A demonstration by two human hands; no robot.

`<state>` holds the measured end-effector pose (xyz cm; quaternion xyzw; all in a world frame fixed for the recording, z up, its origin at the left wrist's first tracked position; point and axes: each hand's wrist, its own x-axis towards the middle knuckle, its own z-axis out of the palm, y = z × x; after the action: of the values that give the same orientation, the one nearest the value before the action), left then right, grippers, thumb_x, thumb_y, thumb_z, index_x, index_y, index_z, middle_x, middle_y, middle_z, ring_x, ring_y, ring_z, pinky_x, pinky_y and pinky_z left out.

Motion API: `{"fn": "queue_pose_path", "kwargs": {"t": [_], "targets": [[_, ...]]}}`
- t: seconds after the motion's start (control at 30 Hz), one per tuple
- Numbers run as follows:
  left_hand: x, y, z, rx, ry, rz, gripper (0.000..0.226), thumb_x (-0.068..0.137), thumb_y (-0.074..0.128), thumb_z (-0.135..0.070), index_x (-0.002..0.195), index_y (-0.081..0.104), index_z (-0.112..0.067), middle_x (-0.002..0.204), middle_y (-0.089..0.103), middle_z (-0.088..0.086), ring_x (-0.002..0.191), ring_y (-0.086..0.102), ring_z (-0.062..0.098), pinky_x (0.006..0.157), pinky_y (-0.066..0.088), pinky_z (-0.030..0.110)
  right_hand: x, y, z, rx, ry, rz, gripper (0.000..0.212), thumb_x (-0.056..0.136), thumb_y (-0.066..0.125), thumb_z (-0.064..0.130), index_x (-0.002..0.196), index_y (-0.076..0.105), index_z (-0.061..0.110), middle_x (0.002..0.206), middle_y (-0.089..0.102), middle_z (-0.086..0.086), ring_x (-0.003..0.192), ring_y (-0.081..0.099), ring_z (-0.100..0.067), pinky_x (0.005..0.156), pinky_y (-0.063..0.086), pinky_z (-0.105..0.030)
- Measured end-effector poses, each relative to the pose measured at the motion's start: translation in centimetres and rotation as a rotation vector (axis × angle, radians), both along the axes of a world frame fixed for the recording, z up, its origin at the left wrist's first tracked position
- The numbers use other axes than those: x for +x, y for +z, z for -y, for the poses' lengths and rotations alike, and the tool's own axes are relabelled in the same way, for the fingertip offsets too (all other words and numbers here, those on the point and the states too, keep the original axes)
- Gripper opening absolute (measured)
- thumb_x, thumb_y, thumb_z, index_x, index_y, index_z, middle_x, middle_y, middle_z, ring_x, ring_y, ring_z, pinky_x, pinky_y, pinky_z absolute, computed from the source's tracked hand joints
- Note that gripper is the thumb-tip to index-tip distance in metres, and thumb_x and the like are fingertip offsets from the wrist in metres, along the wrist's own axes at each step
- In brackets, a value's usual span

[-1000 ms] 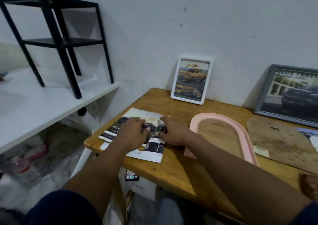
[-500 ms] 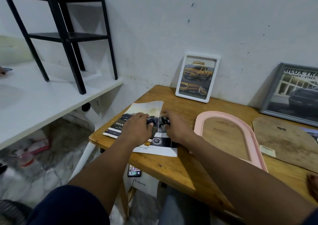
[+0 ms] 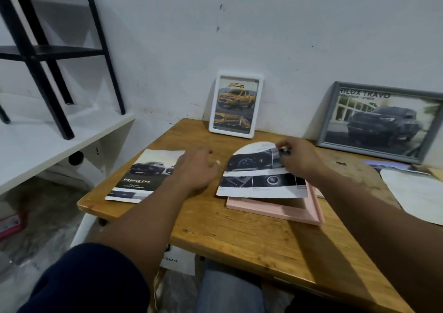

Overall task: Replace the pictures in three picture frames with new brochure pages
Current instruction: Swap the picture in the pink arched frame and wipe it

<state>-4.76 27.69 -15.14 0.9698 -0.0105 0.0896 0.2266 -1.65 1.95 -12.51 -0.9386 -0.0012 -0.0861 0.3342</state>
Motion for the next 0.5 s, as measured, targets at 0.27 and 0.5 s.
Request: {"fn": "queue_pose_path", "kwargs": {"t": [0.27,0.5], "targets": [[0.3,-2.6,6.2,-0.022,-0.208,-0.047,0.053,0.094,0.061,-0.048,0.143,0.054,-0.027,0.146,0.045,-0.005,0.128,0.048,0.018,0.103,0.049,0.043,-3.4,-4.6,1.1,-0.425,-0.028,-0.052,0.043,0.094,0.049,0.020,0.136,0.054,0.027,0.148,0.045,-0.002,0.133,0.032,-0.034,0.106,0.027,-0.053],[0.7,-2.3,6.4,-0.060,-0.180,-0.056,0.044,0.092,0.062,-0.054,0.127,0.066,-0.028,0.133,0.046,-0.003,0.116,0.052,0.018,0.096,0.054,0.045,-2.5,-5.0,2.2,-0.471,-0.022,-0.002,0.045,0.095,0.050,0.015,0.140,0.051,0.021,0.148,0.043,-0.011,0.130,0.040,-0.034,0.098,0.042,-0.046]]}}
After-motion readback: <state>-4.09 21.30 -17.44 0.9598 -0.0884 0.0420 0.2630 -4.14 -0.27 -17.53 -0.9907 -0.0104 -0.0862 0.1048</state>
